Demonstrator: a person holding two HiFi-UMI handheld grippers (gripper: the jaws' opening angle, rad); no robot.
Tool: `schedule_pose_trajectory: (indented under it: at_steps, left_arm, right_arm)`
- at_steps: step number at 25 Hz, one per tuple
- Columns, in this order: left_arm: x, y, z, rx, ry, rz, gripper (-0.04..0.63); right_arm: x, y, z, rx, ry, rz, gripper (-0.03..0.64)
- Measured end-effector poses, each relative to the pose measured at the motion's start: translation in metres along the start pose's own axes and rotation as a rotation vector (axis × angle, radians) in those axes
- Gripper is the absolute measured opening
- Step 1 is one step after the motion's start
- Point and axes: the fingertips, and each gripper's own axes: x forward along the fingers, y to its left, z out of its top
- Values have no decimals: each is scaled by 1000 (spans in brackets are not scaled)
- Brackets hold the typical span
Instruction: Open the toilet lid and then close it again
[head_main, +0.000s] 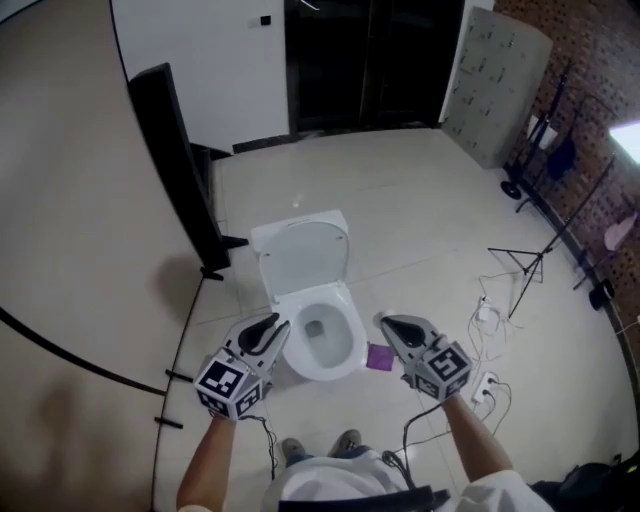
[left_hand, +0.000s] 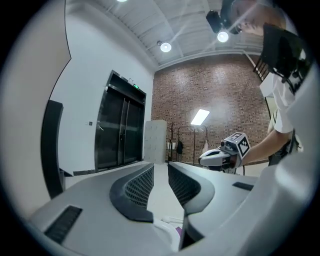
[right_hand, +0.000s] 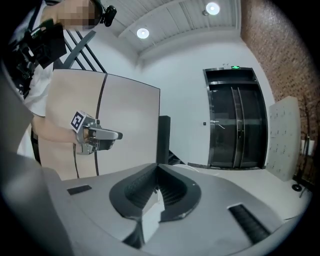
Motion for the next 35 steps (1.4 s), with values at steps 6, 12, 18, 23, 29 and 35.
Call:
schedule_pose_trajectory:
  at_steps: [6, 12, 18, 23, 29, 35]
  left_arm:
    - [-6, -35, -25, 30, 35, -95, 83]
    - [-10, -42, -24, 14, 12, -127, 83]
    - [-18, -41, -26, 24, 18, -120, 80]
    - [-29, -37, -28, 17, -6, -75, 78]
    - [-49, -23, -26, 33, -46, -20, 80]
    - [-52, -15, -35, 62, -38, 28, 80]
  right_arm:
    - [-13, 20, -22, 33, -6, -67, 3]
    - [-14, 30, -17, 19, -21, -80, 3]
    - [-13, 42, -15, -6, -3, -70, 3]
    - [-10, 51, -17, -4, 19, -64, 3]
    - [-5, 46, -18, 6, 37, -95, 3]
    - [6, 24, -21, 19, 58, -79, 3]
